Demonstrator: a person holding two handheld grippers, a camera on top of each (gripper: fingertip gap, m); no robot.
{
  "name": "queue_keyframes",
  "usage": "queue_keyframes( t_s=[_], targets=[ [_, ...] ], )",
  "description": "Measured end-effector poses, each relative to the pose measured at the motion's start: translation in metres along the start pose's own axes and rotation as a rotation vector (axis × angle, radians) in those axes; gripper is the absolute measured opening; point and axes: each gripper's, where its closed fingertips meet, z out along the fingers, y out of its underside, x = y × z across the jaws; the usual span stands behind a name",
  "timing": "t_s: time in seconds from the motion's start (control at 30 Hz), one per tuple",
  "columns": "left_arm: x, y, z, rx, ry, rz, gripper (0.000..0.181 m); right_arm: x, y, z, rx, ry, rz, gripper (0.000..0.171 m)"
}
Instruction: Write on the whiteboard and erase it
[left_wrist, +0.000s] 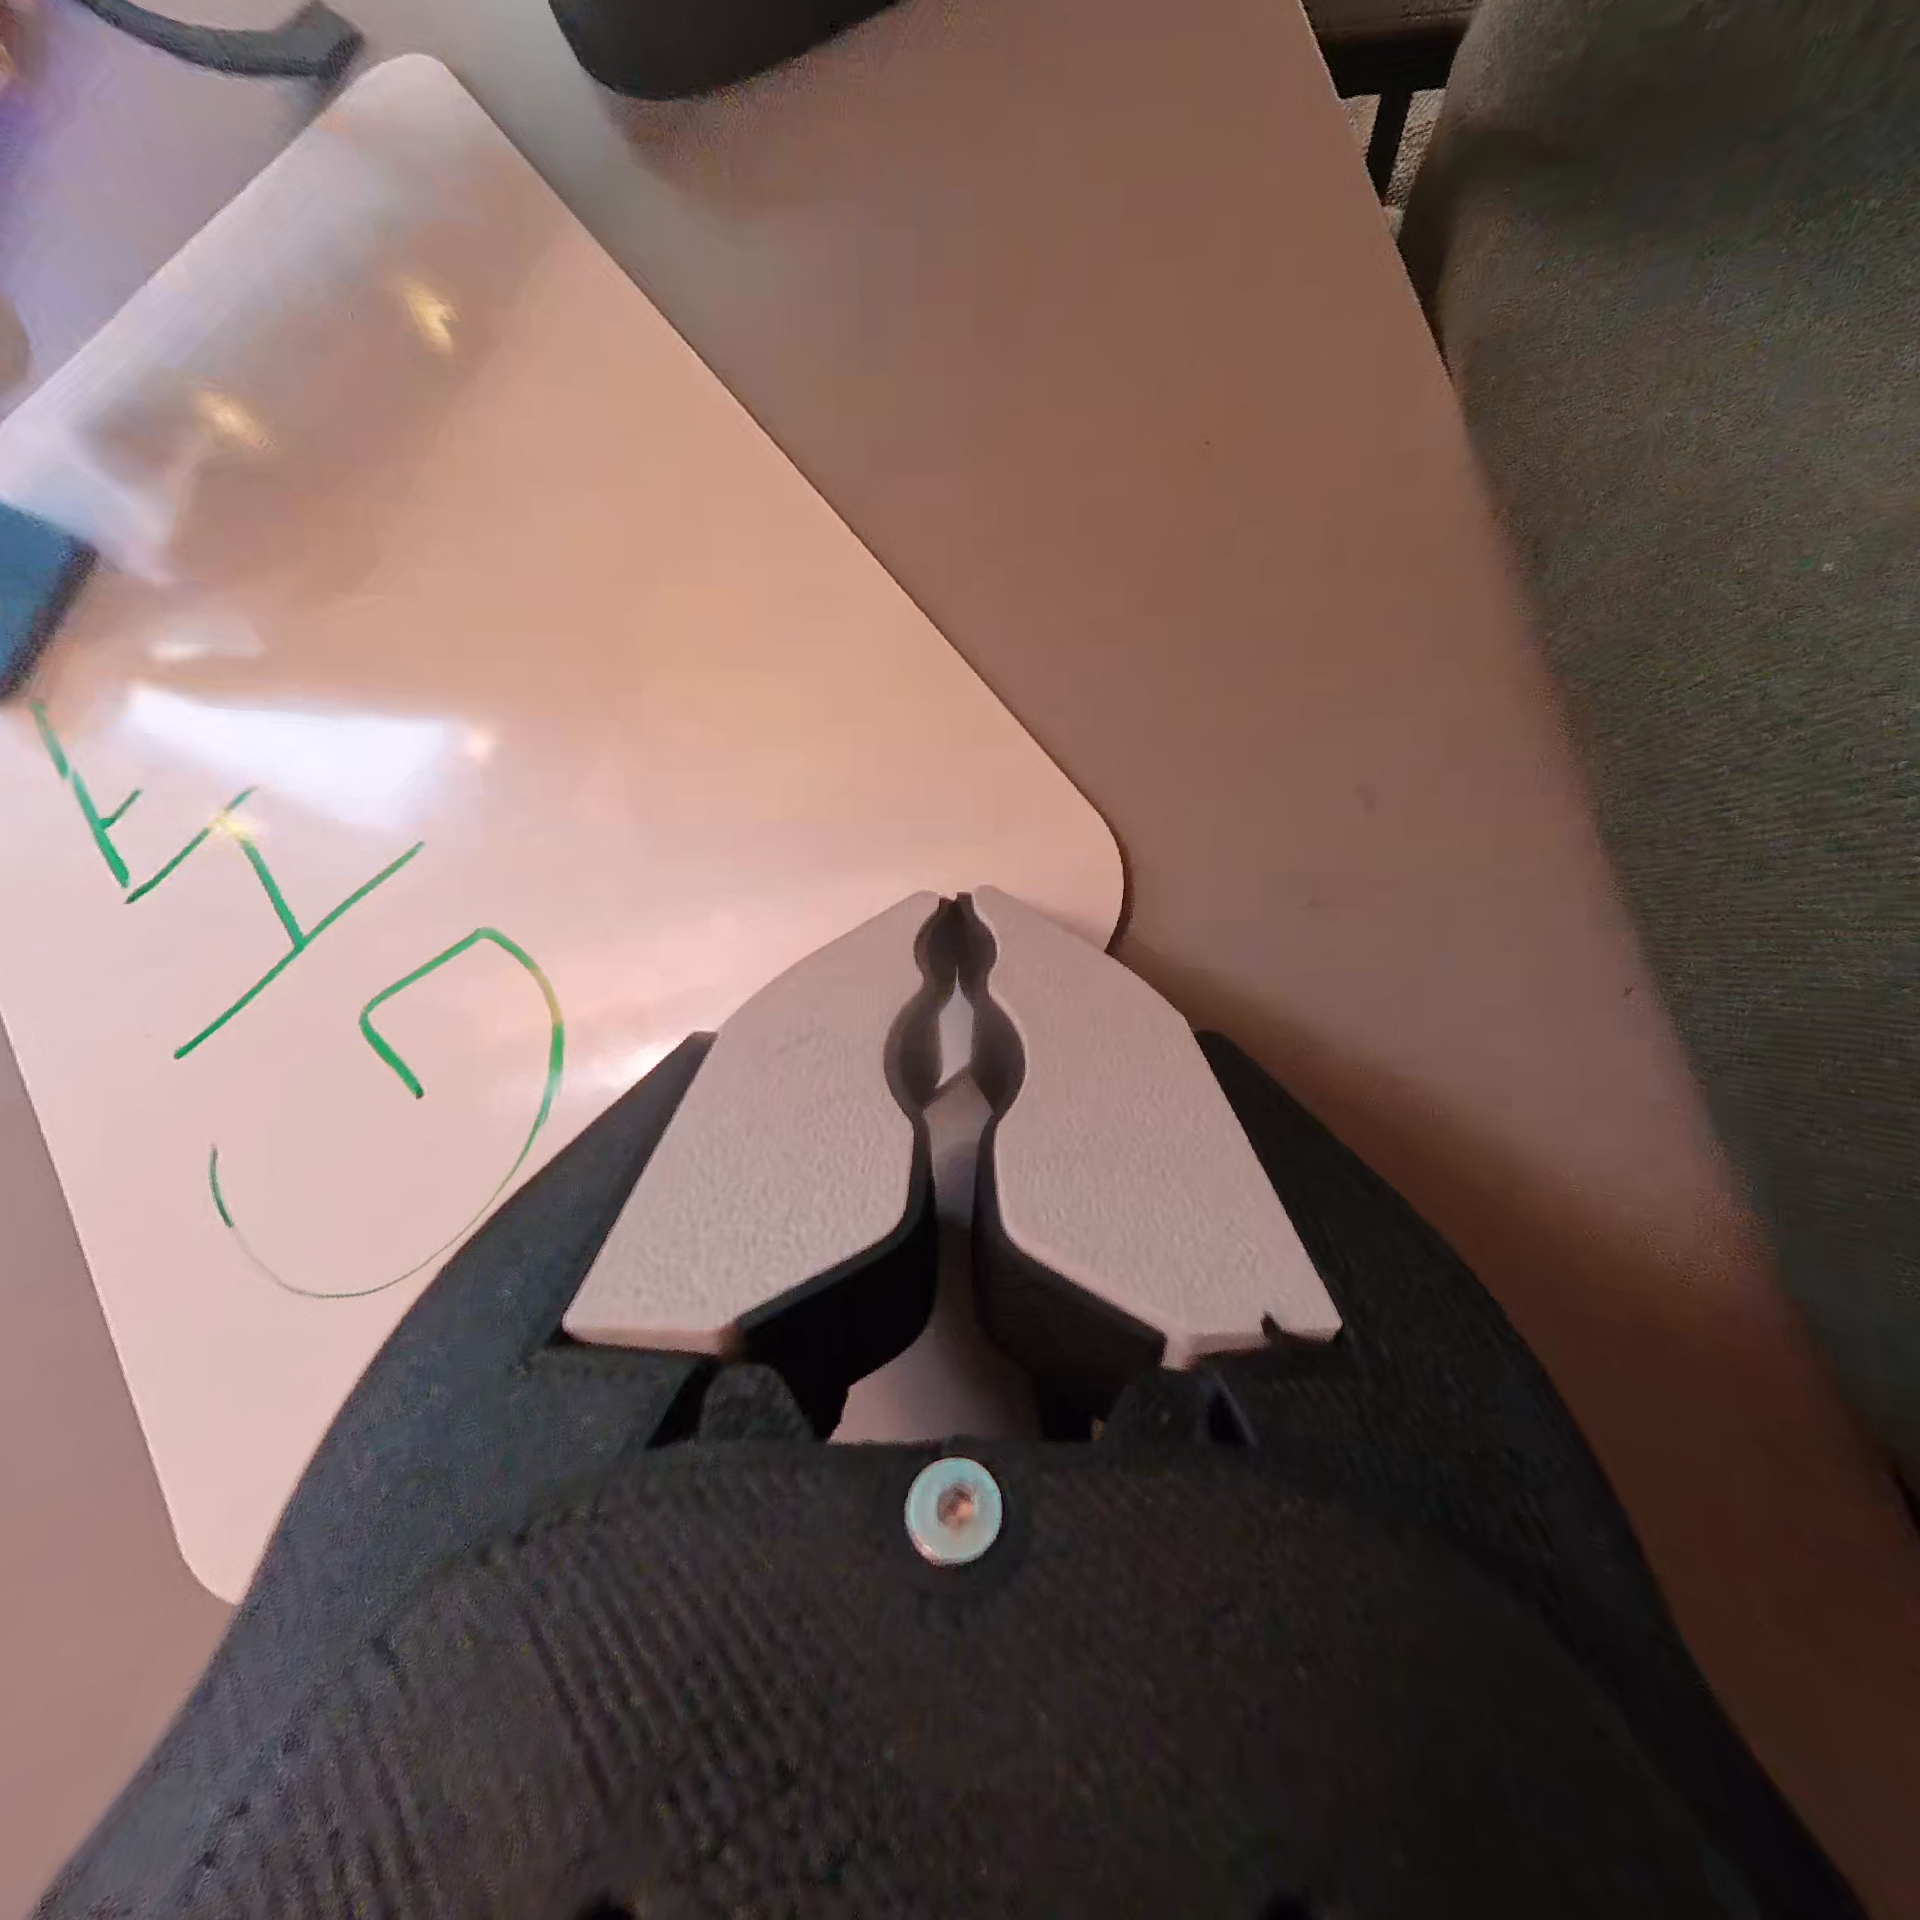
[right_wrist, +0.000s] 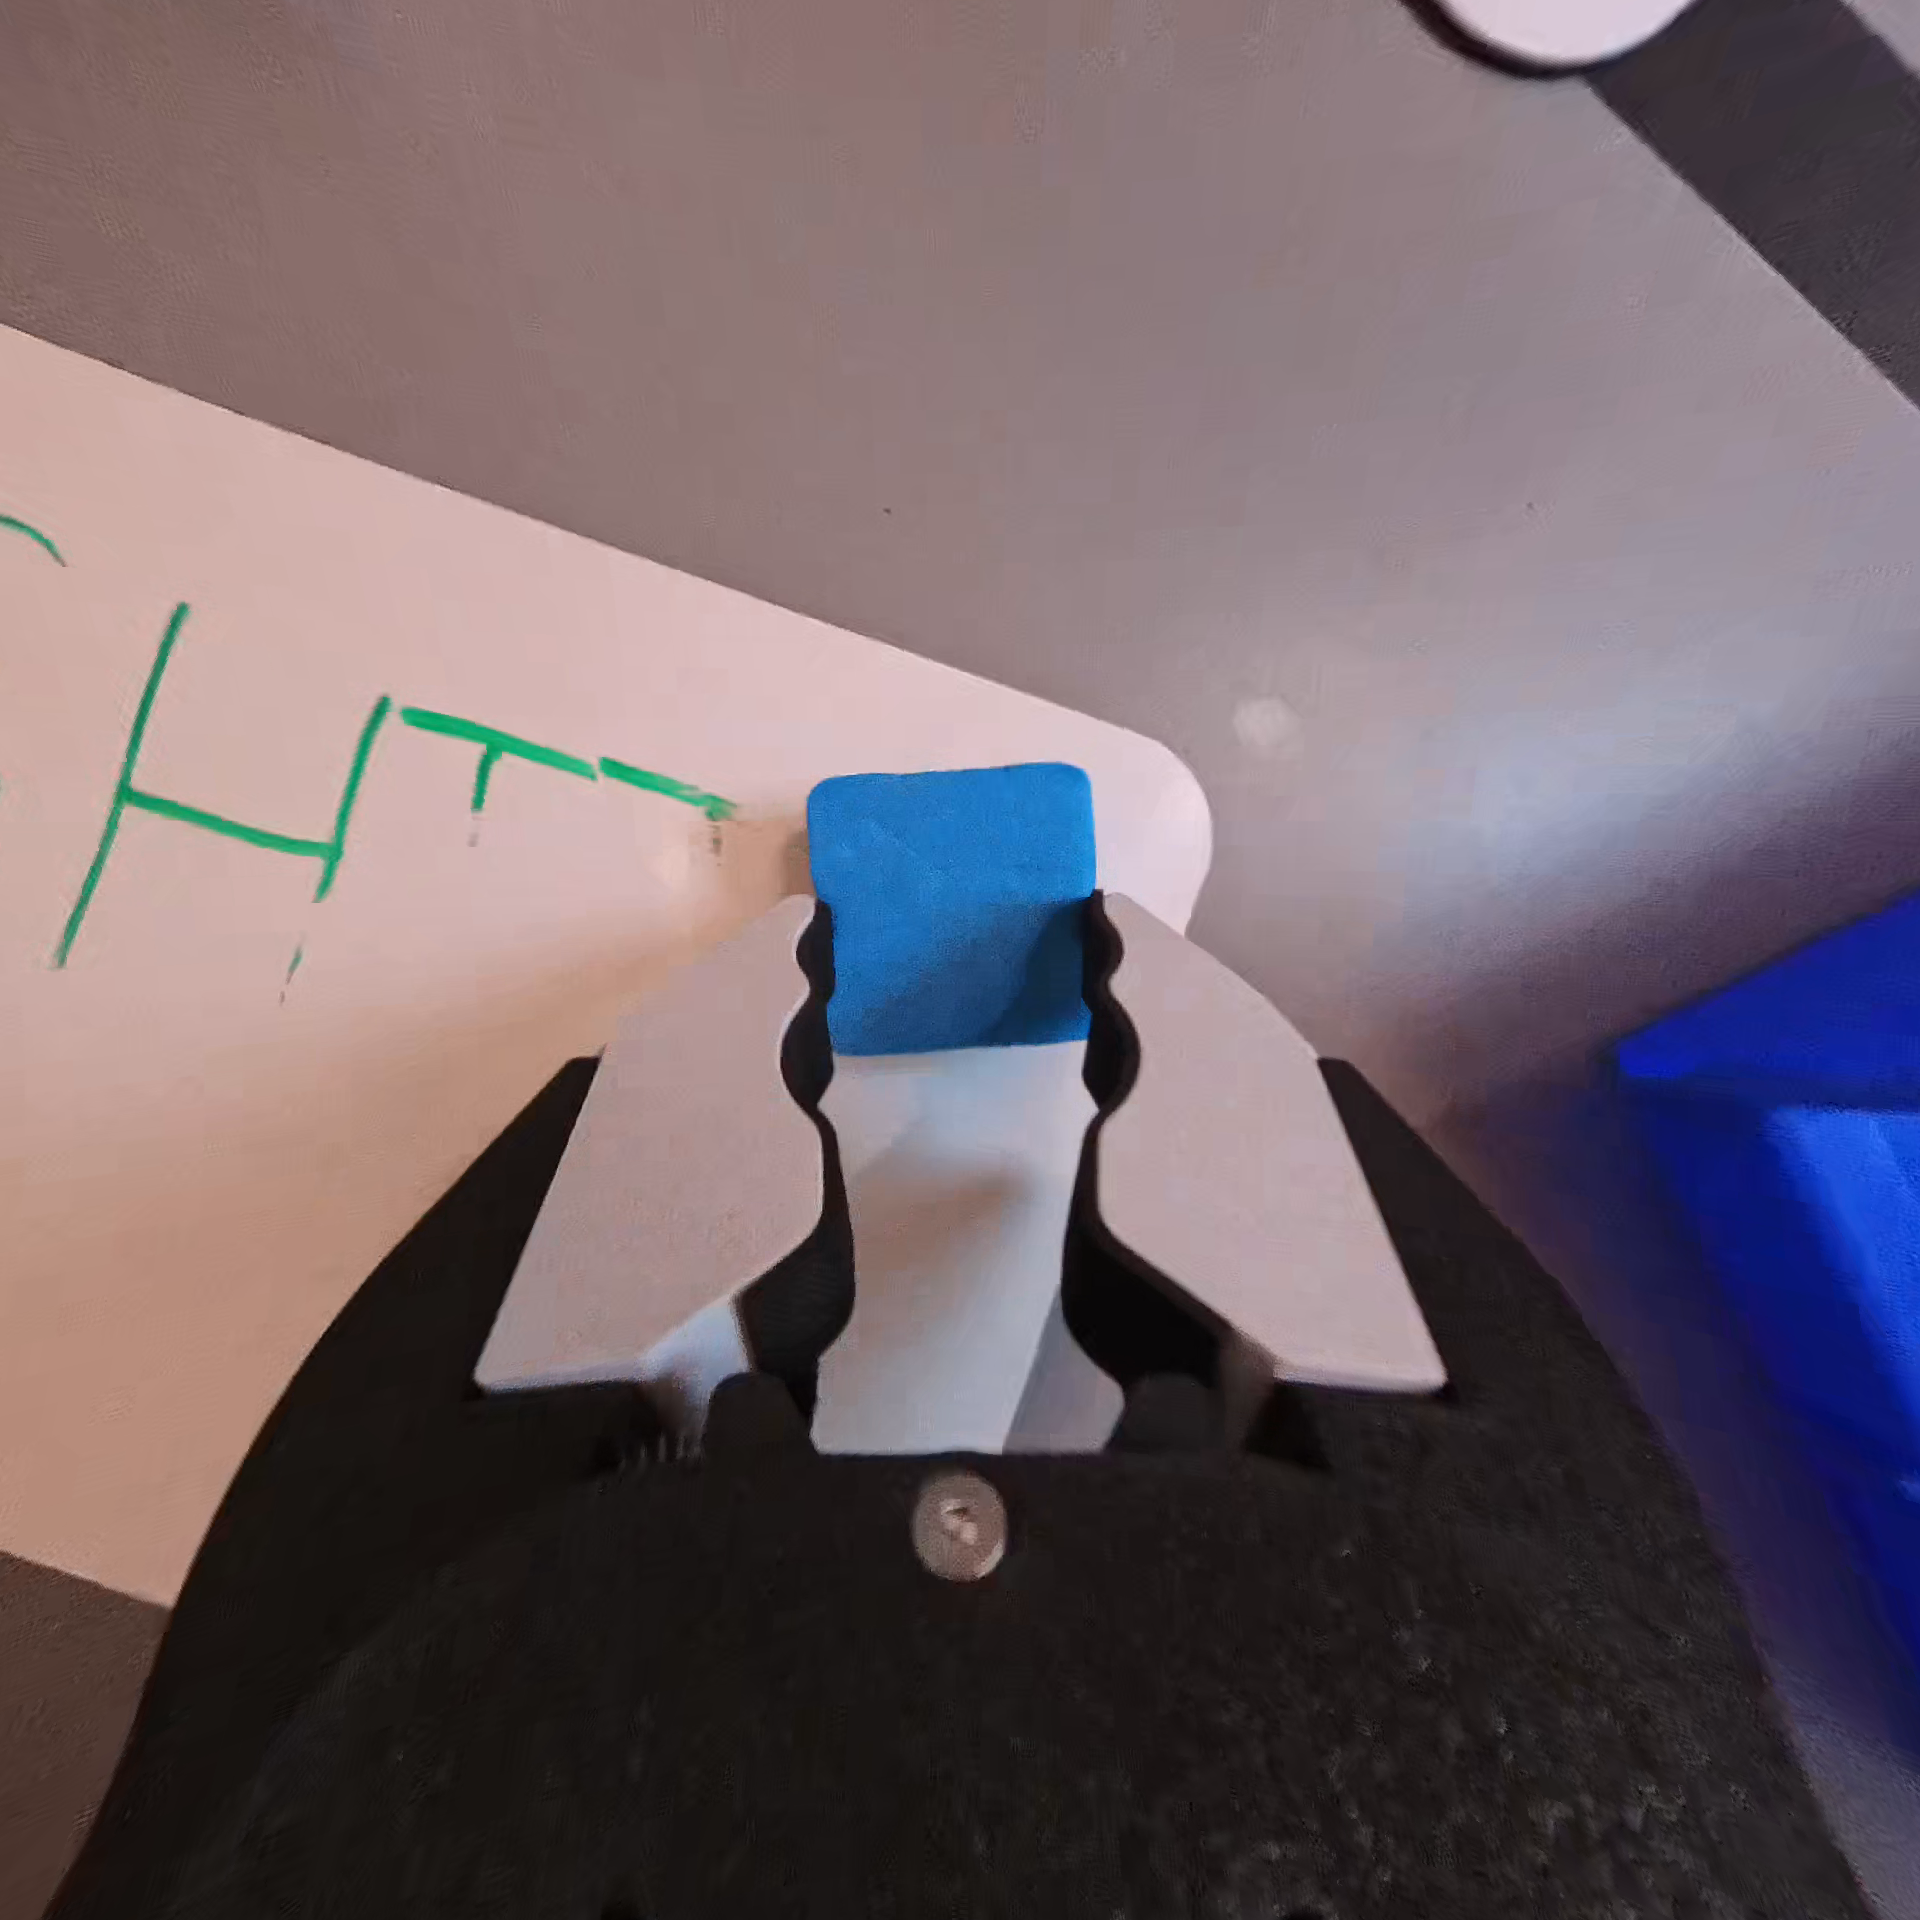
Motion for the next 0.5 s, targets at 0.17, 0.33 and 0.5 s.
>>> queue_keyframes(
  t_s=[0.17,0.33,0.5],
  targets=[
    [0.001,0.0,0.0,0.009,0.013,-0.013,0.001,-0.089,0.011,-0.008,-0.045,-0.129,-0.188,0.046],
    [0.002,-0.002,0.001,0.012,0.015,-0.01,0.001,-0.021,-0.01,0.007,0.0,-0.02,-0.043,0.047],
    [0.0,0.0,0.0,0.014,0.01,-0.02,0.001,-0.063,0.015,-0.01,-0.039,-0.074,-0.107,0.046]
  ],
)
